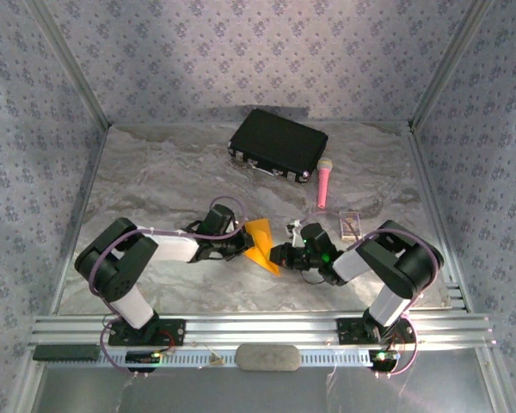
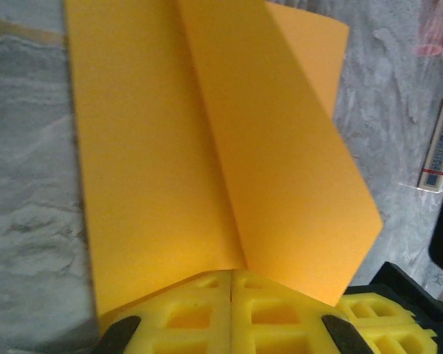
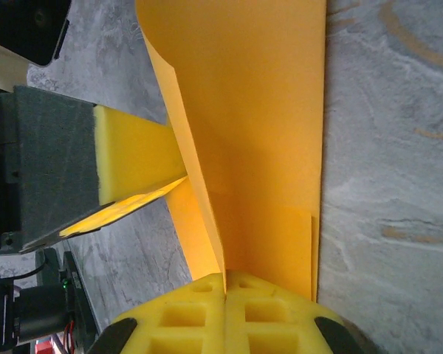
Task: Fold a paper plane with a square sheet of paper (pick it up from the middle)
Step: Fourth fold the wing at the center of the table.
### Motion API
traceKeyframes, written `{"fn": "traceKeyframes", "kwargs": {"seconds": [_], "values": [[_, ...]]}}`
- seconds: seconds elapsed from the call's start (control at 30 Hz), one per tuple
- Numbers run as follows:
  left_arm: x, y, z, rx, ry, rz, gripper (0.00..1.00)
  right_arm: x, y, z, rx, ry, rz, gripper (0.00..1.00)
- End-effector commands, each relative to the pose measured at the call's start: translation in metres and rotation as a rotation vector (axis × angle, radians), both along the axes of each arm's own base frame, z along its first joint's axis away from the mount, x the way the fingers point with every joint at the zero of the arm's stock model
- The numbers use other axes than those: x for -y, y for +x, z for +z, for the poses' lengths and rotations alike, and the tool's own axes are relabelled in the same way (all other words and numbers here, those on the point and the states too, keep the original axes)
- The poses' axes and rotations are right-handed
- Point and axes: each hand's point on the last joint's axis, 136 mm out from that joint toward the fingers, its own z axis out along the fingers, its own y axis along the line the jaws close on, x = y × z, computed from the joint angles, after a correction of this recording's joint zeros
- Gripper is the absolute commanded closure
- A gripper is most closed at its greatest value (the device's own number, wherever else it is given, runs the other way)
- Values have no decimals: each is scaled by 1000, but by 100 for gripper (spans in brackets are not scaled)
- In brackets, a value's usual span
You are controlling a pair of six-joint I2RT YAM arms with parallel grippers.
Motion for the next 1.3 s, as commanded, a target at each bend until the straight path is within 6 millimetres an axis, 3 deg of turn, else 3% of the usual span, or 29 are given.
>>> {"fn": "traceKeyframes", "kwargs": {"seconds": [0.0,0.53,1.27], "values": [[-3,-6,-10,-28,31,21,100,10,-4,-10,-23,-52,-23,98],[-11,-19,-14,-28,104,64,100,7,-6,-2,12,-60,-7,98],[-18,-16,-14,-11,126,70,100,7,-5,-9,-51,14,-6,98]]}}
